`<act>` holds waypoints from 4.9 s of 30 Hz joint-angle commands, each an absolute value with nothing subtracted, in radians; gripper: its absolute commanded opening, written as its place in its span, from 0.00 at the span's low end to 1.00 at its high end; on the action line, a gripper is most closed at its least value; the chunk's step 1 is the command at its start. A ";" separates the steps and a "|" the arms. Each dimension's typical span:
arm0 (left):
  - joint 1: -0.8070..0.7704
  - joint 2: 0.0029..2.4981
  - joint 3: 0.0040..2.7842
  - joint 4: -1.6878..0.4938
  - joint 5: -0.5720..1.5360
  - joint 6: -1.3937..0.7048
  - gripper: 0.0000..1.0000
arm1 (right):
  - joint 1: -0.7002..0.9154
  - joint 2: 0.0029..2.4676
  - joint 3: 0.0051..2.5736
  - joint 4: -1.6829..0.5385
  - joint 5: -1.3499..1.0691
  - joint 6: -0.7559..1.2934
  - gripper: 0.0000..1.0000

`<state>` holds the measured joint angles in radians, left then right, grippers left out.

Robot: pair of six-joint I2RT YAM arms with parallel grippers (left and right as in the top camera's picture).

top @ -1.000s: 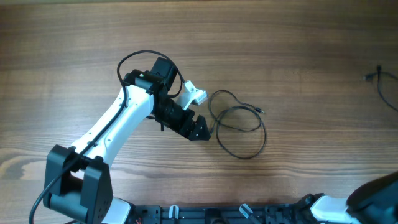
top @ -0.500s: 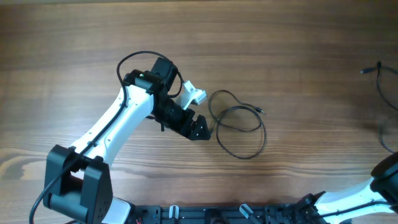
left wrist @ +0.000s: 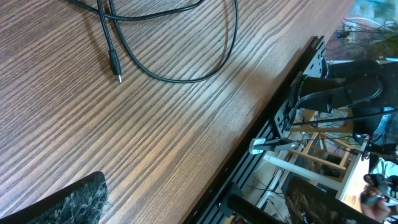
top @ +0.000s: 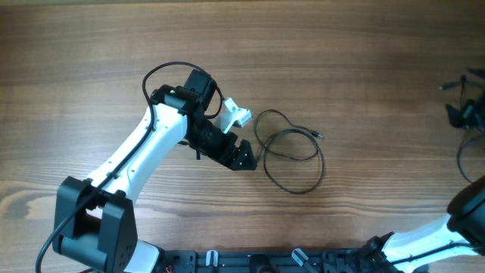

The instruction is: Untangle cables

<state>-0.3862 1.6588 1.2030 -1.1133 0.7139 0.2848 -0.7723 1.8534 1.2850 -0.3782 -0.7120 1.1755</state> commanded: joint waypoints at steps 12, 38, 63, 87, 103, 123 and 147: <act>-0.390 1.667 1.197 -0.987 0.321 0.031 0.94 | -0.235 1.866 1.291 -0.441 -0.744 -0.523 1.00; -0.161 1.667 1.197 -0.841 -0.172 -0.498 1.00 | 0.238 1.929 1.182 -0.685 -0.401 -1.048 0.94; -0.161 1.667 1.197 -0.842 -0.131 -0.476 1.00 | 0.245 1.956 0.908 -0.118 -0.588 -0.605 0.04; -0.161 1.667 1.197 -0.856 -0.109 -0.476 1.00 | -0.695 1.547 1.131 -0.208 0.286 0.473 0.04; -0.161 1.667 1.197 -0.856 -0.094 -0.476 1.00 | -0.594 1.561 1.131 0.029 -0.914 0.532 1.00; -0.161 1.667 1.197 -0.855 -0.094 -0.475 1.00 | -0.633 1.562 0.773 -0.694 0.593 1.362 0.59; -0.161 1.667 1.197 -0.856 -0.094 -0.475 1.00 | -0.769 1.997 0.672 0.285 0.002 0.937 0.05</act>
